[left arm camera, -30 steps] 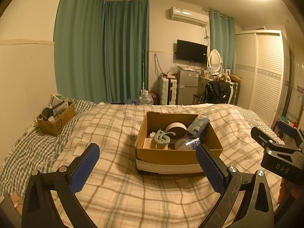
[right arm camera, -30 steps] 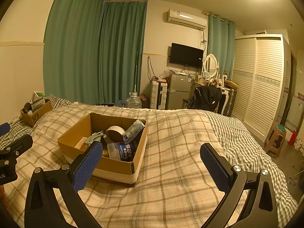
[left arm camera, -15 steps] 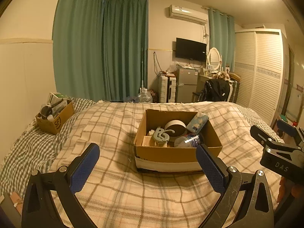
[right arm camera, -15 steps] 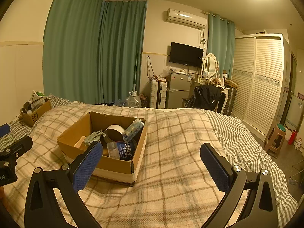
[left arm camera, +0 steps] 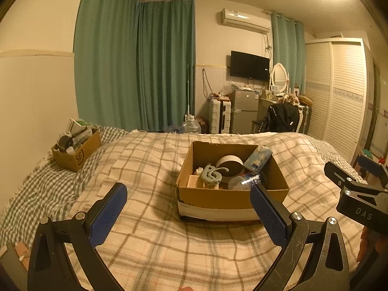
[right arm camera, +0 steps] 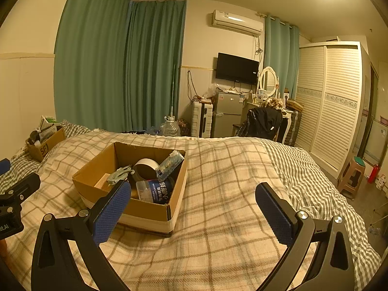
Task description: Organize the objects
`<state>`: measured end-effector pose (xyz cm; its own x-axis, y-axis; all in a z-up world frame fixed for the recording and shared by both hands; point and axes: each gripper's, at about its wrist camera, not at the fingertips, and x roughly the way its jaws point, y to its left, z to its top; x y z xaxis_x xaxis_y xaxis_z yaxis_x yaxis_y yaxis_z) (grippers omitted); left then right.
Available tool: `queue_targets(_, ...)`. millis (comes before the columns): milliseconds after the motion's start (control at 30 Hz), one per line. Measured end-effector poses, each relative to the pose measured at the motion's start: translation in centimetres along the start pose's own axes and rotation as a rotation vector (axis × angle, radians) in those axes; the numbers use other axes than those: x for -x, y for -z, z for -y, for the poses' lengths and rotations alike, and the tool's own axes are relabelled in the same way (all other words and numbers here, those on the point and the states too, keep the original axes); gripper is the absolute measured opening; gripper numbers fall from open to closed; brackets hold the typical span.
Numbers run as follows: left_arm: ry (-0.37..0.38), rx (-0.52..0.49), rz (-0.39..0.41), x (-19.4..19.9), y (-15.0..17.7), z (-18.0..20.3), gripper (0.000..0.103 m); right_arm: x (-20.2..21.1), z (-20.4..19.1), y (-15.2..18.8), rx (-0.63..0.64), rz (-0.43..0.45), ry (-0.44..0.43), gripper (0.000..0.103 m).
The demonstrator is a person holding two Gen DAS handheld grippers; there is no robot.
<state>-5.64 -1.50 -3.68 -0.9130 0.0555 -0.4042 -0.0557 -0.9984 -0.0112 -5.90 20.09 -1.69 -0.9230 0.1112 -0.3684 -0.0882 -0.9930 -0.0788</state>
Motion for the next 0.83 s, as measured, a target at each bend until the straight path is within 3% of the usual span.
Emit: queue_targets(833,-0.007,-0.029,0.017,0.3,0.12,0.65,0.103,-0.18,-0.02,0.09,-0.002,-0.005,0.002,0.103)
